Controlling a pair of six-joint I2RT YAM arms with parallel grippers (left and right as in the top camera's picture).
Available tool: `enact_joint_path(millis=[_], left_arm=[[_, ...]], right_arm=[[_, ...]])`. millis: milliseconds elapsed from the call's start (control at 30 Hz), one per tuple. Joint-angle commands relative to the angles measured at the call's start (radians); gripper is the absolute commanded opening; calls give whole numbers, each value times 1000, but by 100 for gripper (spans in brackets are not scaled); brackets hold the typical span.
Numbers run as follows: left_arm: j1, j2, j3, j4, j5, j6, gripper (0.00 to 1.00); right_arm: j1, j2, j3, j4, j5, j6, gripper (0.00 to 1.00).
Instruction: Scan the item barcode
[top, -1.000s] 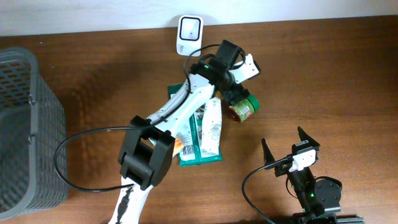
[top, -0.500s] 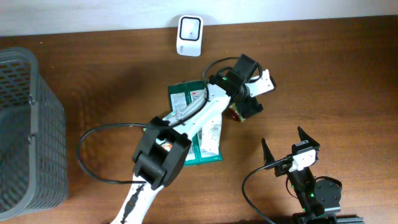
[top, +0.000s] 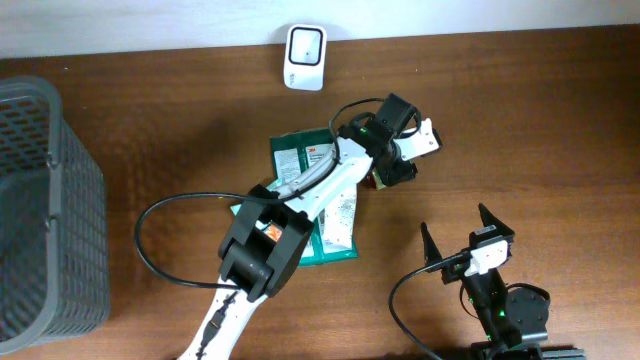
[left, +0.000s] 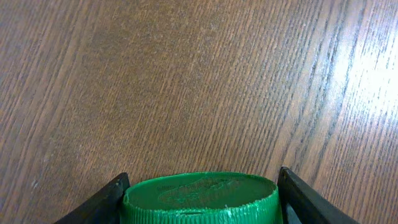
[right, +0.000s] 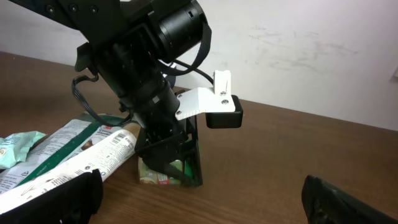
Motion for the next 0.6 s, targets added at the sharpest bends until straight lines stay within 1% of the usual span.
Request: enact_joint_path(millis=[0, 167, 267, 300, 333, 400, 567], left_arm=[[-4, 7, 22, 0, 10, -13, 52], [-4, 7, 131, 0, 10, -152, 53], [6, 7, 205, 2, 19, -260, 54], [14, 7, 216, 7, 48, -282, 54], [32, 7, 218, 26, 132, -299, 53], [66, 7, 218, 33, 201, -342, 50], [116, 8, 218, -32, 201, -344, 52]], right_arm=[[6, -8, -5, -3, 2, 3, 98], [6, -8, -5, -3, 2, 3, 98], [6, -8, -5, -3, 2, 3, 99], [6, -8, -5, -3, 2, 3, 98], [6, -8, -5, -3, 2, 3, 98], [6, -8, -5, -3, 2, 3, 98], [6, -8, -5, -3, 2, 3, 98]])
